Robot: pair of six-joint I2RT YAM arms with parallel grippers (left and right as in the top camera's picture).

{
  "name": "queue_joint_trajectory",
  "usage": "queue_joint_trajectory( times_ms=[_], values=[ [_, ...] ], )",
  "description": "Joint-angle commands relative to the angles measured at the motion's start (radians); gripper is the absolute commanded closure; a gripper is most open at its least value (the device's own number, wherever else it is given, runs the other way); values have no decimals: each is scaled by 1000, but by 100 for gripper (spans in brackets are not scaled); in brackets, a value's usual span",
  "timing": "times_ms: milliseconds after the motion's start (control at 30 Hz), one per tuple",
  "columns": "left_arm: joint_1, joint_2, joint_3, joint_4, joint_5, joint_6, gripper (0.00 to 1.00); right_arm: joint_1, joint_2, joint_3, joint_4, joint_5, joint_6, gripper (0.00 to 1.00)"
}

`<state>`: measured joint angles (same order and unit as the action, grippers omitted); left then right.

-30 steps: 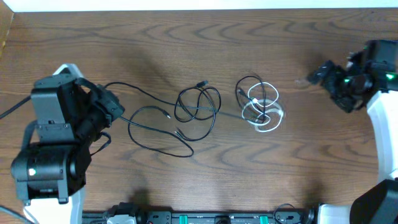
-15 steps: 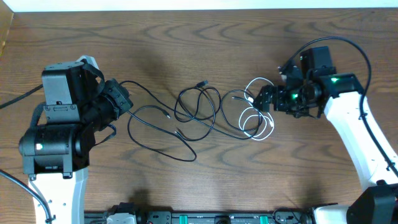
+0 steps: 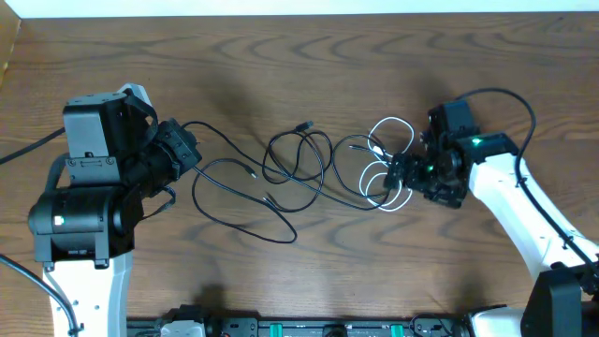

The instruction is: Untangle cables

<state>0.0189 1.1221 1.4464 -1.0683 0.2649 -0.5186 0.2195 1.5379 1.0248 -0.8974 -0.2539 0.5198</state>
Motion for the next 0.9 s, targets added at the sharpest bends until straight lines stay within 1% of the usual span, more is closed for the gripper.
queue_joint_trajectory(
  times_ms=[0, 200, 367, 533, 567, 667, 733, 867],
  values=[
    [6, 0, 16, -1, 15, 21, 93, 5, 0, -23, 8, -61, 122, 1],
    [6, 0, 13, -5, 25, 21, 92, 5, 0, -34, 8, -75, 138, 1],
    [6, 1, 13, -8, 122, 33, 92, 5, 0, -34, 11, -120, 139, 1],
    [-11, 1, 10, -8, 122, 37, 92, 5, 0, -34, 12, -119, 138, 1],
    [-23, 1, 10, -8, 132, 49, 92, 5, 0, -34, 12, -119, 138, 1],
    [-67, 5, 8, -5, 189, 140, 92, 5, 0, -34, 21, -119, 138, 1],
    [-98, 10, 8, -5, 195, 187, 92, 5, 0, -34, 31, -119, 138, 1],
    [-135, 27, 8, -5, 195, 201, 92, 5, 0, -34, 35, -119, 138, 1]
  ],
)
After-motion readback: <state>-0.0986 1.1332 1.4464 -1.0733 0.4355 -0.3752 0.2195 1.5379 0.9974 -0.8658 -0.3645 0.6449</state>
